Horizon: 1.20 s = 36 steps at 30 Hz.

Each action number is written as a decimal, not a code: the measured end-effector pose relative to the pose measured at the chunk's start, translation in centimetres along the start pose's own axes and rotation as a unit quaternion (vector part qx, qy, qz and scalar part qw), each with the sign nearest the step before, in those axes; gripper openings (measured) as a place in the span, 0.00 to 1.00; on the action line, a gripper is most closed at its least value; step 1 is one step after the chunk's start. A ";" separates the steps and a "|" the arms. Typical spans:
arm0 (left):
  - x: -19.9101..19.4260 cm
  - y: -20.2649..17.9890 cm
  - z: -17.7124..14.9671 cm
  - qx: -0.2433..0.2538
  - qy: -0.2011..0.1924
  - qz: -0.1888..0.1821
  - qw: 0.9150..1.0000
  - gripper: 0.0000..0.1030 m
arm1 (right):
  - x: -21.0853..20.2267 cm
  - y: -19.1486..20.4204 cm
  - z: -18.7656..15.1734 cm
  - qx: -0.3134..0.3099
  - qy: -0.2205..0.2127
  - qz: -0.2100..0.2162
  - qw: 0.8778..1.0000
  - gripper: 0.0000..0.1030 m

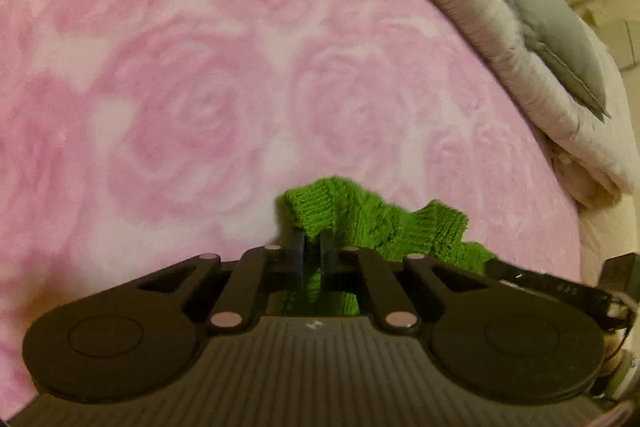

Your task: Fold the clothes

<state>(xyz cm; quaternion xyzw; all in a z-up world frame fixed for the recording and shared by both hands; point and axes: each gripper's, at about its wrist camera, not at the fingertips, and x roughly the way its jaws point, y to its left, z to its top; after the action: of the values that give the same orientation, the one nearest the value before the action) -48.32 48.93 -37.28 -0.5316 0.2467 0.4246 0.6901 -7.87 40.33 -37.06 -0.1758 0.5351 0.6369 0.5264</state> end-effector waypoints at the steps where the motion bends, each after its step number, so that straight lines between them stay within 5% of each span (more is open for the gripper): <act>1: -0.5 -0.6 0.3 0.011 -0.012 -0.001 1.000 0.03 | -1.0 0.0 0.3 0.001 -0.019 -0.006 1.000 0.01; 6: -1.8 -2.6 2.7 0.060 -0.045 0.004 0.997 0.02 | -7.0 -1.8 2.9 0.045 -0.127 -0.049 0.990 0.01; 12: -0.3 -5.9 8.1 0.103 -0.076 -0.009 0.992 0.00 | -10.4 -3.1 5.7 0.034 -0.178 -0.081 0.980 0.01; 14: 1.4 -7.4 8.4 0.133 -0.064 0.031 0.989 0.01 | -10.0 -3.8 6.4 0.042 -0.178 -0.095 0.979 0.01; 17: 3.0 -8.6 8.2 0.154 -0.050 0.077 0.984 0.09 | -7.9 -6.1 6.9 0.086 -0.122 -0.150 0.977 0.03; 19: 2.4 -7.6 7.2 0.126 -0.047 0.081 0.988 0.20 | -7.9 -7.1 6.5 0.109 -0.106 -0.186 0.971 0.20; 22: 1.1 -5.8 5.1 0.087 -0.036 0.085 0.992 0.22 | -10.4 -7.9 3.7 0.138 -0.113 -0.162 0.971 0.43; 30: -6.6 -0.9 -6.2 0.019 0.056 0.084 0.995 0.27 | -16.4 -6.2 -9.0 0.207 -0.023 -0.115 0.971 0.44; 36: -12.7 2.9 -15.2 -0.114 0.135 0.065 0.982 0.34 | -21.0 -2.8 -18.2 0.275 0.029 -0.100 0.956 0.51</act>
<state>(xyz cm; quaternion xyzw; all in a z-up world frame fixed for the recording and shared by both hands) -55.67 30.68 -33.52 -0.6422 0.3215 0.4183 0.5561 -3.58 14.03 -28.57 -0.0947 0.6842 0.4038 0.5998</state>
